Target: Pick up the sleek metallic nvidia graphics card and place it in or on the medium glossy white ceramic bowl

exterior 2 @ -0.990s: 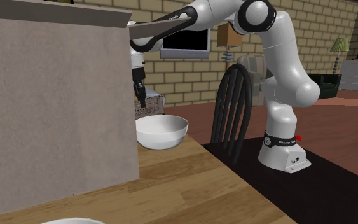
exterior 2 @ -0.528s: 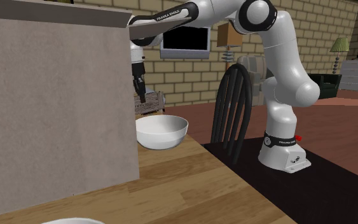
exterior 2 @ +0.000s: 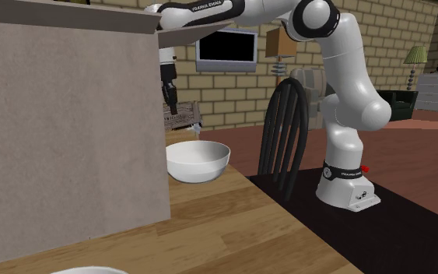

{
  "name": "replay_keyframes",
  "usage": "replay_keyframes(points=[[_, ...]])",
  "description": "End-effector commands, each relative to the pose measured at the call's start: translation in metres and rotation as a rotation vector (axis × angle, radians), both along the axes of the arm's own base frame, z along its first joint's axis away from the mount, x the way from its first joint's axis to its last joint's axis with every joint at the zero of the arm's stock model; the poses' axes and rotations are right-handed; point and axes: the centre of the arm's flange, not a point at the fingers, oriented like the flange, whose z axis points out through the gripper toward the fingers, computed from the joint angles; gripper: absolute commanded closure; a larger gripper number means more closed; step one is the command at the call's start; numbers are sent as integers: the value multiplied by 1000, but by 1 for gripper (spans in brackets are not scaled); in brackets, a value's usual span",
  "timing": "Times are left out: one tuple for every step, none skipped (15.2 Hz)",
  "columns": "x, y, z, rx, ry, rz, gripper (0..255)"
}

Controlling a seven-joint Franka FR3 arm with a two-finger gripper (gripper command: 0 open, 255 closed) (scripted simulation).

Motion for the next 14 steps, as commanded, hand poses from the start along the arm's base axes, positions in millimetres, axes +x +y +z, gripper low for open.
replay_keyframes(points=[[0,0,11,0,-1,0,255],[0,0,16,0,-1,0,255],[0,0,22,0,-1,0,255],[0,0,27,0,-1,0,255],[0,0,32,0,-1,0,255],[0,0,37,0,-1,0,255],[0,0,43,0,-1,0,255],[0,0,48,0,-1,0,255],[0,0,53,0,-1,0,255],[0,0,59,0,-1,0,255],[0,0,64,0,-1,0,255],[0,0,69,0,-1,0,255],[0,0,74,0,-1,0,255],[0,0,80,0,-1,0,255]])
